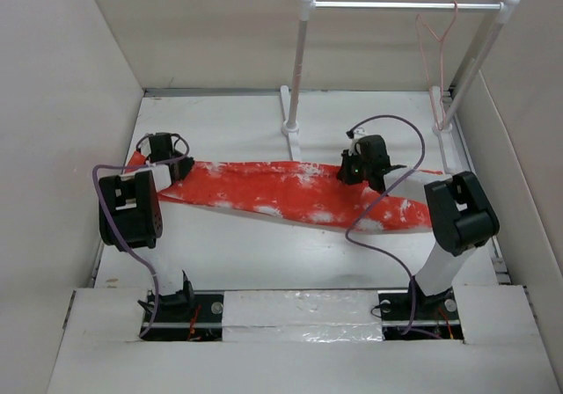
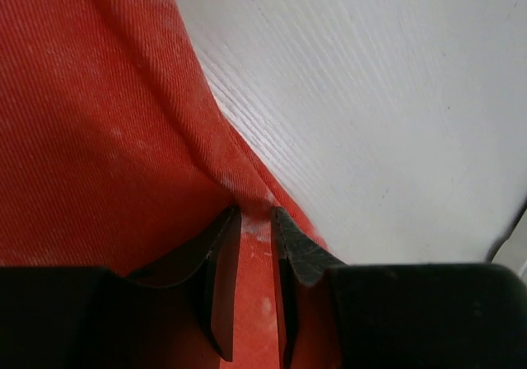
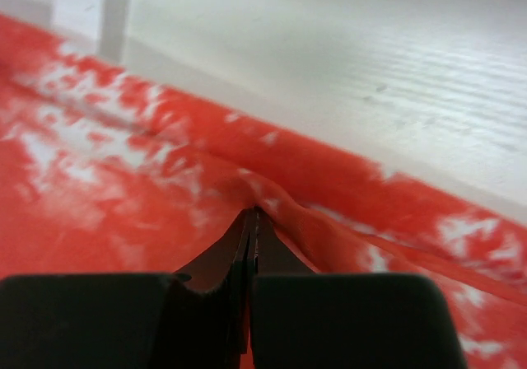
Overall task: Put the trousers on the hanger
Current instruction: Fold the trousers at the center of the board.
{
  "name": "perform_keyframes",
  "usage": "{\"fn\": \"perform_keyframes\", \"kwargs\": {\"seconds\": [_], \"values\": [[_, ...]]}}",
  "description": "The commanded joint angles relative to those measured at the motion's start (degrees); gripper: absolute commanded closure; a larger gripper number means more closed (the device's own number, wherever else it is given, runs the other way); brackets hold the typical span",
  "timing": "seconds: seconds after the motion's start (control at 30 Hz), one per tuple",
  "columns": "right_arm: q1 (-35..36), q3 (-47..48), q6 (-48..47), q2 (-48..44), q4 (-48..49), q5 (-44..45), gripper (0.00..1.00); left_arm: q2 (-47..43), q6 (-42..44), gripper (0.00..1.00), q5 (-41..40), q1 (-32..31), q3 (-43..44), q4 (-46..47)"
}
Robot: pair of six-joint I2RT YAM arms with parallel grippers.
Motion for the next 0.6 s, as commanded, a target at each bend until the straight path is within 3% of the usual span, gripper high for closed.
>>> {"fn": "perform_keyframes", "kwargs": {"seconds": [0.0,0.2,0.33,0.57], "values": [[-3.3,5.3,-0.7,2.1,4.9,-0.8,1.00,1.3,0.5,0.80,-1.8,0.6,1.9,1.1],[-6.1,11.2,-1.7,8.4,3.4,-2.2,1.00,0.3,1.9,0.78,-5.3,0.6,2.6,0.8],[-7.4,10.2,-0.8,9.6,5.9,-4.1,1.00,-1.0,1.3,0.76,-5.5,0.6,2.2,1.5],[-5.0,7.4,-2.2,-2.2,5.0,-3.3,1.00,-11.8,-0.3,0.73,-4.8,-1.7,2.3,6.1]]}}
